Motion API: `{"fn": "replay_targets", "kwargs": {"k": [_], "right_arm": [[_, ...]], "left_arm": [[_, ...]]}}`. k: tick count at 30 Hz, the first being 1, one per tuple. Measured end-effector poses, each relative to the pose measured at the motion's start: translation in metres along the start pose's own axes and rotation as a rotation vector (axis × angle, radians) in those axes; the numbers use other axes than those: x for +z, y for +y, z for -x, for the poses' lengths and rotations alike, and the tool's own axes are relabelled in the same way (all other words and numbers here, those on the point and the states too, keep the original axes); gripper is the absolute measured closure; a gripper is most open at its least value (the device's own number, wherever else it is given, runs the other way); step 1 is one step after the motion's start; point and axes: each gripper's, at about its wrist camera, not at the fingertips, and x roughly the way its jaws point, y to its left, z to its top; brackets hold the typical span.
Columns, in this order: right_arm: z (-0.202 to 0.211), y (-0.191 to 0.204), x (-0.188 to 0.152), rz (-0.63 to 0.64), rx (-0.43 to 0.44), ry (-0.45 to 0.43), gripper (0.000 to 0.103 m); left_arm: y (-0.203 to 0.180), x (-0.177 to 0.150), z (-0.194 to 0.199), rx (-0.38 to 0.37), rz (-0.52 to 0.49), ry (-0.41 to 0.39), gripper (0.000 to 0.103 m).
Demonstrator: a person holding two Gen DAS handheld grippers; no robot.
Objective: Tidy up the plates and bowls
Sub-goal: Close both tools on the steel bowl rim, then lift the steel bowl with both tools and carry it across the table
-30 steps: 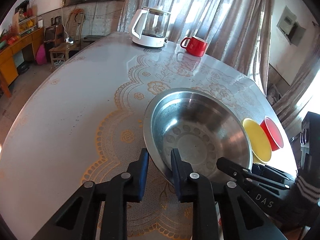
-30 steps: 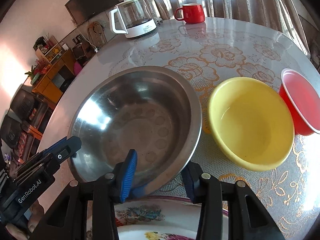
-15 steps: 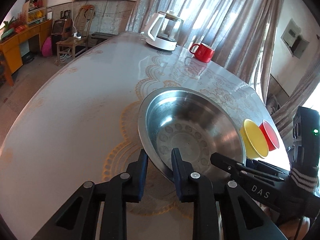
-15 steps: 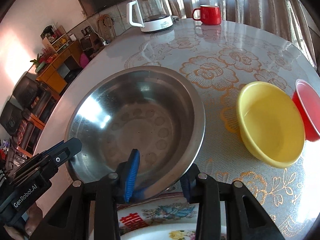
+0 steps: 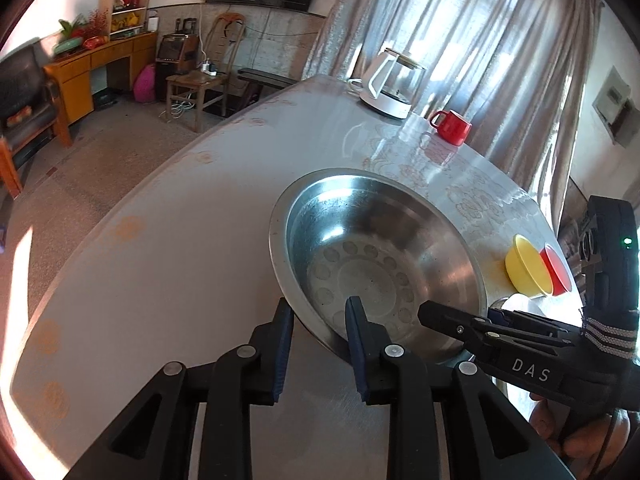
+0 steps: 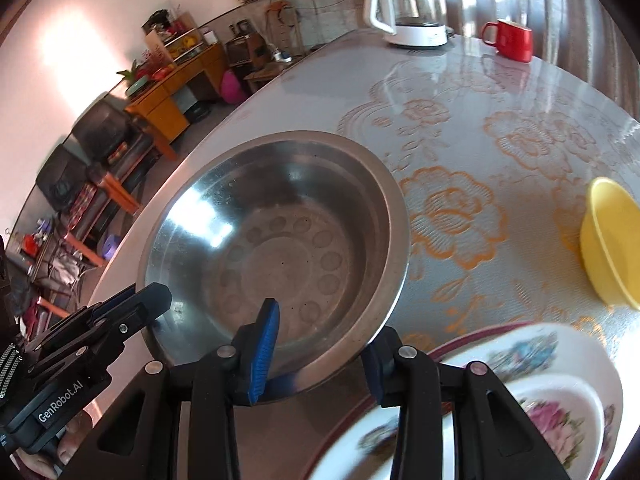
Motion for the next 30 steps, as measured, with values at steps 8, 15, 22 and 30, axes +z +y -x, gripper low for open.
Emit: {"fn": "replay_targets", "kwargs": {"k": [8,15,22,30], "right_arm": [[0.009,0.031,-0.026,0.059,0.042,0.020,0.063],[0.017,0.044,-0.040,0.085,0.058,0.016,0.061],[0.015,0.048,-0.042,0.073,0.052,-0.007,0.060],[0.015,0.047,-0.044,0.055,0.070,-0.042,0.059]], "left_arm": [[0.021,-0.024,0.026,0.019,0.057,-0.005,0.076],[0.024,-0.031,0.033,0.024,0.067,-0.002,0.076],[0.022,-0.032,0.036,0.047,0.045,-0.008,0.074],[0.025,-0.029,0.033,0.075,0.057,-0.018,0.072]]}}
